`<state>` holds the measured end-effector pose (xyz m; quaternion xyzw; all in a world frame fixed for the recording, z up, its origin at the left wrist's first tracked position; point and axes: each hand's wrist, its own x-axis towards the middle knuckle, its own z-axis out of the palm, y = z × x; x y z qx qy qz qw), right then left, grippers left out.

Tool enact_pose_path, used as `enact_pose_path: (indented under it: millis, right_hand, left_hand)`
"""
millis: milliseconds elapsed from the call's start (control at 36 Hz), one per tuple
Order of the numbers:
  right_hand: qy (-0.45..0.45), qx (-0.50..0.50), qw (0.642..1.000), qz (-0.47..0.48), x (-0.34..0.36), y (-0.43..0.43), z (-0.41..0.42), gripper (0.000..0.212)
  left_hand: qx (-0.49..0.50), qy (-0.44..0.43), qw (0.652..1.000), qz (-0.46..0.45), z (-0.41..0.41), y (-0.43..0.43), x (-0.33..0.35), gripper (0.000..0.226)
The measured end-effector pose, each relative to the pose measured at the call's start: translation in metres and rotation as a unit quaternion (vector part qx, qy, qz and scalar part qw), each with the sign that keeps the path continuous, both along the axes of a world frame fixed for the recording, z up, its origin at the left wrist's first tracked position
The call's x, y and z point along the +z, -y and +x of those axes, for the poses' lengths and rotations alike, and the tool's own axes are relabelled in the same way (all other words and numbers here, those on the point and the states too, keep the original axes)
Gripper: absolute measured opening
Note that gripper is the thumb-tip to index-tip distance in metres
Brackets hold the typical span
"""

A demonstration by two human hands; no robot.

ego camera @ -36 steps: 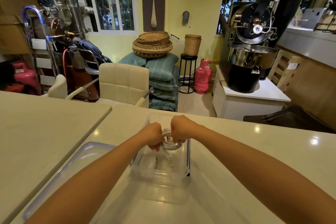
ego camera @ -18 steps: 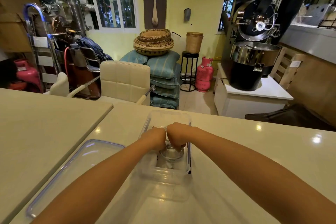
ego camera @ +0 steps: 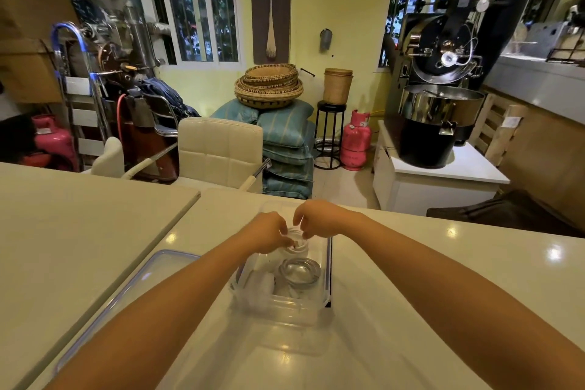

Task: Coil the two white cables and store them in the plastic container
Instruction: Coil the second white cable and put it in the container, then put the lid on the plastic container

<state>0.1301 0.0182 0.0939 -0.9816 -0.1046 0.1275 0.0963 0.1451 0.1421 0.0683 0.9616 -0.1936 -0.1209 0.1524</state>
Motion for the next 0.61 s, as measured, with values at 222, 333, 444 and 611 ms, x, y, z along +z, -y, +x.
enact_pose_path:
  millis: [222, 333, 444, 611]
  right_hand:
    - [0.089, -0.028, 0.990, 0.110, 0.034, -0.021, -0.013, 0.043]
    - [0.101, -0.030, 0.974, 0.202, 0.043, -0.053, -0.024, 0.047]
    - [0.077, -0.013, 0.965, 0.250, 0.043, -0.093, -0.037, 0.049]
    - [-0.039, -0.036, 0.940, 0.338, 0.025, -0.145, -0.060, 0.044]
  left_hand:
    - [0.066, 0.097, 0.988, -0.097, -0.002, -0.052, 0.036, 0.028]
    - [0.127, 0.104, 0.982, -0.089, -0.003, -0.097, 0.039, 0.026]
    - [0.183, 0.076, 0.980, -0.027, -0.013, -0.138, 0.032, 0.029]
    - [0.220, 0.024, 0.971, 0.089, -0.029, -0.190, 0.009, 0.036]
